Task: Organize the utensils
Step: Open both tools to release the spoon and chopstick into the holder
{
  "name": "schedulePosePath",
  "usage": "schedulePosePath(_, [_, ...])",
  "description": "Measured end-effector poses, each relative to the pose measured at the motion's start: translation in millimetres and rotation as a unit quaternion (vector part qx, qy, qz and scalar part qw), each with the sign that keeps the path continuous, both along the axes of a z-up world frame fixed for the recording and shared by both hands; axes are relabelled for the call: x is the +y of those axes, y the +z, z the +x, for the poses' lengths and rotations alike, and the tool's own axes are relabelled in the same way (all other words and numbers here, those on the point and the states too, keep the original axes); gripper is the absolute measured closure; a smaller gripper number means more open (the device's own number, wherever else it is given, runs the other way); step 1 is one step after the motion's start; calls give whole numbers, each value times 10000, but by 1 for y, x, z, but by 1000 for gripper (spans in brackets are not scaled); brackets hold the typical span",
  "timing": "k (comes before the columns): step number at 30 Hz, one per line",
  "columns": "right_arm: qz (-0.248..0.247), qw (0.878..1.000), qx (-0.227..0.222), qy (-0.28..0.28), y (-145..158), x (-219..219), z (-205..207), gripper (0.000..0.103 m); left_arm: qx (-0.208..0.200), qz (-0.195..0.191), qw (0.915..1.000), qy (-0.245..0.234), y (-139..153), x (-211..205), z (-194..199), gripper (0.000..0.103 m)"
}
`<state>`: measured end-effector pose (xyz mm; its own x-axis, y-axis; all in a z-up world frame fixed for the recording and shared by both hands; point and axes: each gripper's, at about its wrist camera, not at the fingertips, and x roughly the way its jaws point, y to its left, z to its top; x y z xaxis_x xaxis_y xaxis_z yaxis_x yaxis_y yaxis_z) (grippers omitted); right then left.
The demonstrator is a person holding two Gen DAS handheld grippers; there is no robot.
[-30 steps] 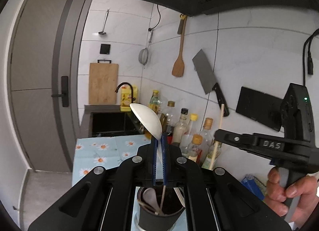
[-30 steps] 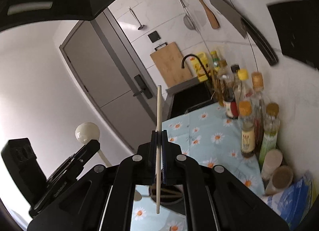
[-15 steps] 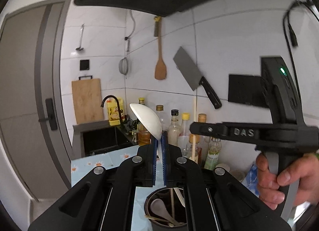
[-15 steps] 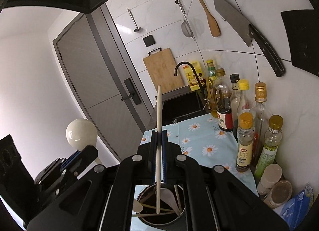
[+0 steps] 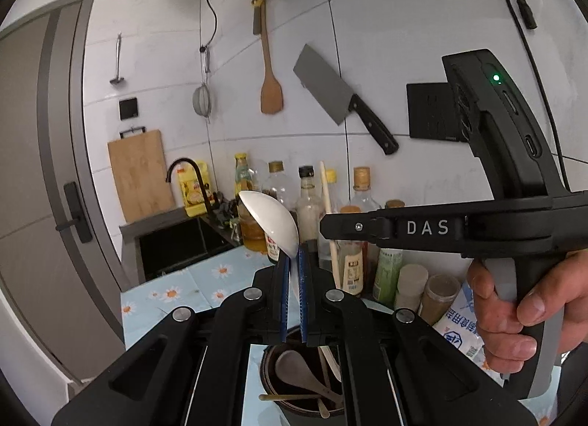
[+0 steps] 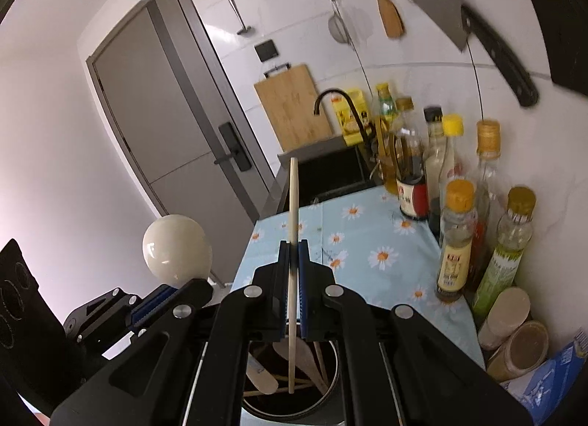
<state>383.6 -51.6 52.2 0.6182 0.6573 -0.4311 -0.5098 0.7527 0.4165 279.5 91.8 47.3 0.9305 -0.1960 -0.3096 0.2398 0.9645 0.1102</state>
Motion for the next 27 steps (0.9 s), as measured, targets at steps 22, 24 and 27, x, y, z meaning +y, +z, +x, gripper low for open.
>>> schedulePosePath(22, [-91, 9994, 327, 50, -23, 4, 10, 96, 842, -83, 9963, 164, -16, 7, 16, 95])
schedulePosePath(24, [-85, 9991, 406, 67, -25, 3, 11, 90, 882, -71, 9959, 182, -17, 6, 16, 95])
schedulePosePath(27, [-57, 9990, 436, 20, -26, 2, 11, 87, 923, -130, 9953, 247, -17, 8, 16, 93])
